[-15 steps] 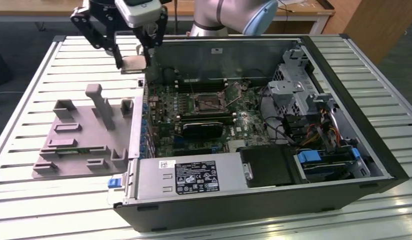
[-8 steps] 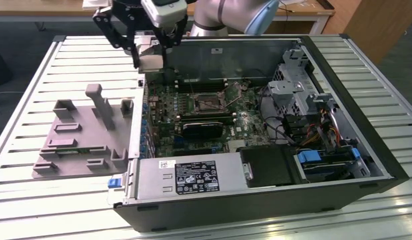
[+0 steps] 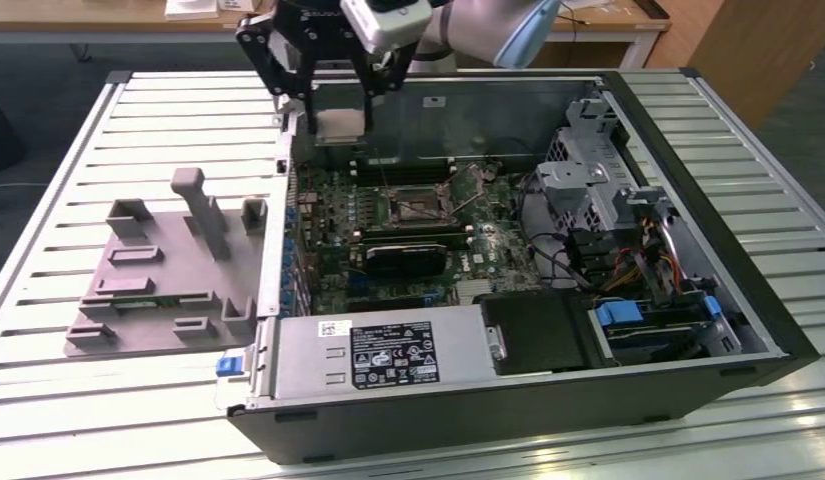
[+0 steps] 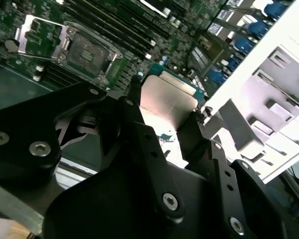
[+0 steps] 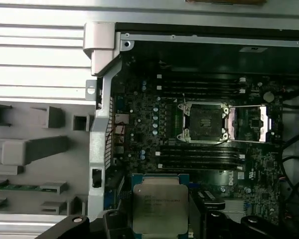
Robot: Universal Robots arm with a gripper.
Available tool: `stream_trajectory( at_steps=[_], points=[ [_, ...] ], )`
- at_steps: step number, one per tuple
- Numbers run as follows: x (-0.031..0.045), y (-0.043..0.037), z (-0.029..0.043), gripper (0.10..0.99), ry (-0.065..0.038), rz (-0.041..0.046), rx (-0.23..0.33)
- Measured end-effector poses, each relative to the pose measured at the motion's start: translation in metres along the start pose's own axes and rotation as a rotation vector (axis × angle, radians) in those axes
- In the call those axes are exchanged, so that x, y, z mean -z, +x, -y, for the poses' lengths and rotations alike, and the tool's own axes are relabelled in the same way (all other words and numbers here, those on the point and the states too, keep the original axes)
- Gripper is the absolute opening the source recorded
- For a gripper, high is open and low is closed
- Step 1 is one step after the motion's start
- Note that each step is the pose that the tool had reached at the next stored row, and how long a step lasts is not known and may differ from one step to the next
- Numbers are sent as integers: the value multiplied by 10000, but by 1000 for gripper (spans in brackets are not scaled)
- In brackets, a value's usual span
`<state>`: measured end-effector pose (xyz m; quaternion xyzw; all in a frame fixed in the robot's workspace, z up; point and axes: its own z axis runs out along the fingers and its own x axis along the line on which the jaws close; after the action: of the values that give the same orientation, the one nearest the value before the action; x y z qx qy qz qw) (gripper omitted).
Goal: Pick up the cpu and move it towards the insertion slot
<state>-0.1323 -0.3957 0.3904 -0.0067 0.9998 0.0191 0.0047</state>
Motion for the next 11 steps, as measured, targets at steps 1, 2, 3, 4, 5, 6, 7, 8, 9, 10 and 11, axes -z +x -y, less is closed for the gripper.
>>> stream_trajectory(
  at_steps=[1,2,3,4,5,6,7,8,9,10,11],
  points=[
    [0,-43,0,537,0,-3,-1],
    [-1,-88,1,537,0,-6,0],
    [-1,-132,2,537,-1,-9,0],
    [-2,-175,2,537,0,-12,-1],
    [-2,-216,3,537,1,-15,-2],
    [-2,-259,3,537,0,-17,-1],
    [-3,-301,4,537,-1,-19,0],
    [-3,-344,5,537,0,-22,-2],
    [-3,-383,5,537,0,-24,-2],
    [-4,-423,6,537,-1,-25,-1],
    [-4,-462,6,537,0,-28,-2]
  ],
)
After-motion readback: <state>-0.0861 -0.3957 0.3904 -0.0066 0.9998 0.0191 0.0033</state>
